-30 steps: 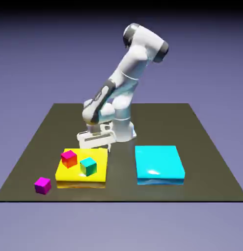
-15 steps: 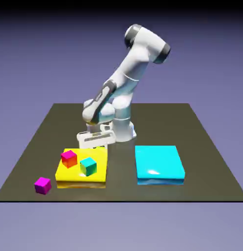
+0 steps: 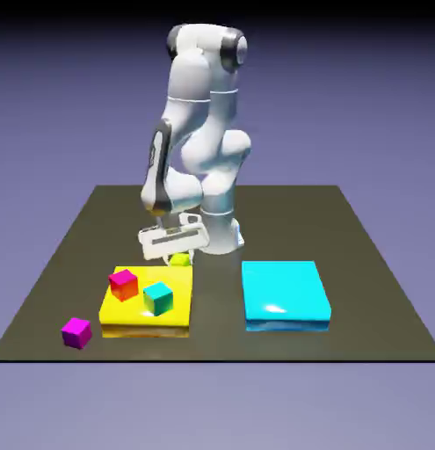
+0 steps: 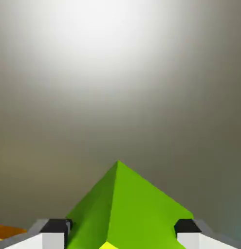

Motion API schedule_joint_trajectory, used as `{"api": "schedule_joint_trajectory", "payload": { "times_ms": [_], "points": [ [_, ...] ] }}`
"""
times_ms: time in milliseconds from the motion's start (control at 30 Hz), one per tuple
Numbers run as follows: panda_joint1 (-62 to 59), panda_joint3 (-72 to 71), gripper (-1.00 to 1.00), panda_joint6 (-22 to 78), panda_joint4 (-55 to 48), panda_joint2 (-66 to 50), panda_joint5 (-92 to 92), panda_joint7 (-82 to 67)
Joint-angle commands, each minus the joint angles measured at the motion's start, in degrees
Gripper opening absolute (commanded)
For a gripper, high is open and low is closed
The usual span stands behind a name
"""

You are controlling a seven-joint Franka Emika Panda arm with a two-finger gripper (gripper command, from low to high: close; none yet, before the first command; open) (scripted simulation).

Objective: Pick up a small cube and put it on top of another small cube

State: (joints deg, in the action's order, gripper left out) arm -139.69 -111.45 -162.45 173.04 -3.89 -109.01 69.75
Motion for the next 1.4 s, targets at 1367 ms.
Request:
{"api": "schedule_joint_trajectory", "payload": {
  "times_ms": [1367],
  "points": [
    [45.5,56.2,-1.00,9.2,-20.3,8.0,37.7,23.6]
  ]
}}
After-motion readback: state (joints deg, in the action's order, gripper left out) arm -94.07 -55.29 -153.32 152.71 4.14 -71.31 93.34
